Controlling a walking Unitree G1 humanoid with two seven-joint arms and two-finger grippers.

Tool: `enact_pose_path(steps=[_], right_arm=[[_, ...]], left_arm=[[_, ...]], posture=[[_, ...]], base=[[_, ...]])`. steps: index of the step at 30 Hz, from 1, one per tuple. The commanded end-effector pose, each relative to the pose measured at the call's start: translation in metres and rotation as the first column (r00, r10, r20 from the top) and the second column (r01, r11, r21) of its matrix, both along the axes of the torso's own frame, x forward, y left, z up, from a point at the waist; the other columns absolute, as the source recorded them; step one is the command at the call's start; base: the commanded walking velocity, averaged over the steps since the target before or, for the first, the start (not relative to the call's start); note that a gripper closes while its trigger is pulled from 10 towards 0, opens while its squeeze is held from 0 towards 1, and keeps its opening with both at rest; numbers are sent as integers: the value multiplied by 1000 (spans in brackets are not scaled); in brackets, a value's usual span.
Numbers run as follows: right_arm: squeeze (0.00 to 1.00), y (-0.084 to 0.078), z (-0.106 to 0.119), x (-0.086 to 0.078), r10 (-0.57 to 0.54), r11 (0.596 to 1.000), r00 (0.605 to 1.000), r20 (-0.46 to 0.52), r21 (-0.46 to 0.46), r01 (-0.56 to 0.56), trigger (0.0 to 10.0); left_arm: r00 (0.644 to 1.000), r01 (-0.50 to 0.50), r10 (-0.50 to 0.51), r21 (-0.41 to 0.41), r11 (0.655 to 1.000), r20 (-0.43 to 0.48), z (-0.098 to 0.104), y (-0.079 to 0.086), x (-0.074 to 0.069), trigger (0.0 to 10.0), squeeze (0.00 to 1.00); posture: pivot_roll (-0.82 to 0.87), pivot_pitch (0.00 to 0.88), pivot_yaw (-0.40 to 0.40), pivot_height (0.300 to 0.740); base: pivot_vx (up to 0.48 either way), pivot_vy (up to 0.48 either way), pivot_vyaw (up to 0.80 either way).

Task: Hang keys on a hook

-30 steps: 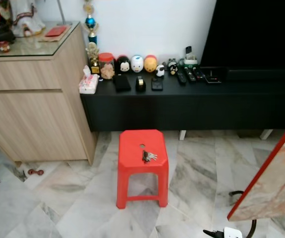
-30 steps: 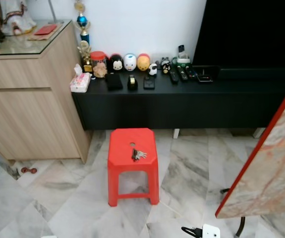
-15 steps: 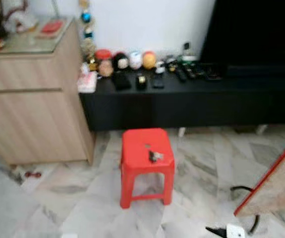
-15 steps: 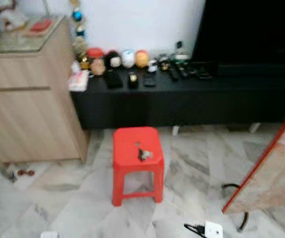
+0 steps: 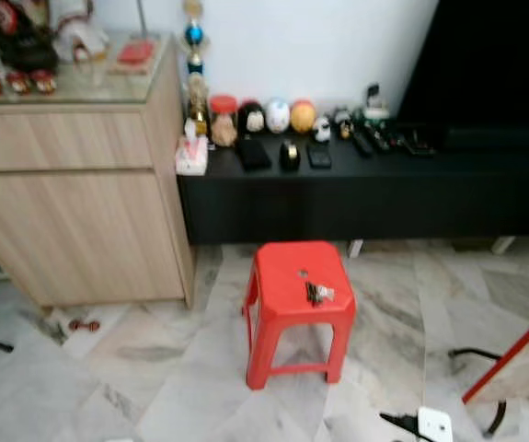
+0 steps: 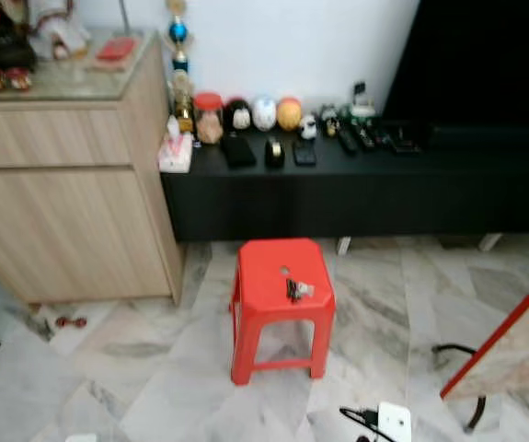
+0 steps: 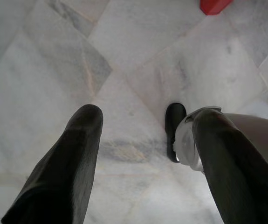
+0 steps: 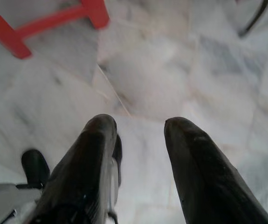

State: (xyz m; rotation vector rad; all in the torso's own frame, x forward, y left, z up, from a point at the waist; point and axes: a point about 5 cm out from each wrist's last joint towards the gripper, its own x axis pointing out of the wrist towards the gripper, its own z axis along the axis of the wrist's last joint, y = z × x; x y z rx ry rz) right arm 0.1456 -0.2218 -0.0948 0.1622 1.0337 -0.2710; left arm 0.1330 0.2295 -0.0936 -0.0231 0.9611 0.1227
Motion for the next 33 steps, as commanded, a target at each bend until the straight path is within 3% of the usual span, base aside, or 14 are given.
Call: enact_pose_path(steps=[1, 21, 27, 29, 33], right_arm=[[0, -1, 1, 1, -16, 1000, 1000, 6, 5, 16, 10000], [0, -2, 2, 4, -20, 1000, 999, 27, 18, 20, 10000], [0, -4, 4, 6, 54, 998, 998, 29, -30, -53, 10000], [0, 8, 2, 9, 59, 998, 997, 40, -19, -58, 10000], [0, 15, 2, 12, 31, 999, 998, 52, 9, -32, 10000]], left_arm=[[1000, -4, 4, -3, 1000, -17, -2, 1, -5, 10000, 0], [1000, -2, 2, -14, 1000, 0, -1, 1, -3, 10000, 0], [1000, -3, 3, -20, 1000, 3, 0, 0, -2, 10000, 0], [1000, -1, 1, -21, 1000, 2, 0, 0, -2, 10000, 0], [1000, 0, 0, -22, 1000, 1, -1, 0, -2, 10000, 0]], posture=[[139, 0, -37, 740], [142, 0, -39, 740], [143, 0, -40, 740], [142, 0, -40, 740], [142, 0, -40, 740]], base=[[0, 304, 0], [0, 45, 0], [183, 0, 146], [283, 0, 794], [293, 0, 523]])
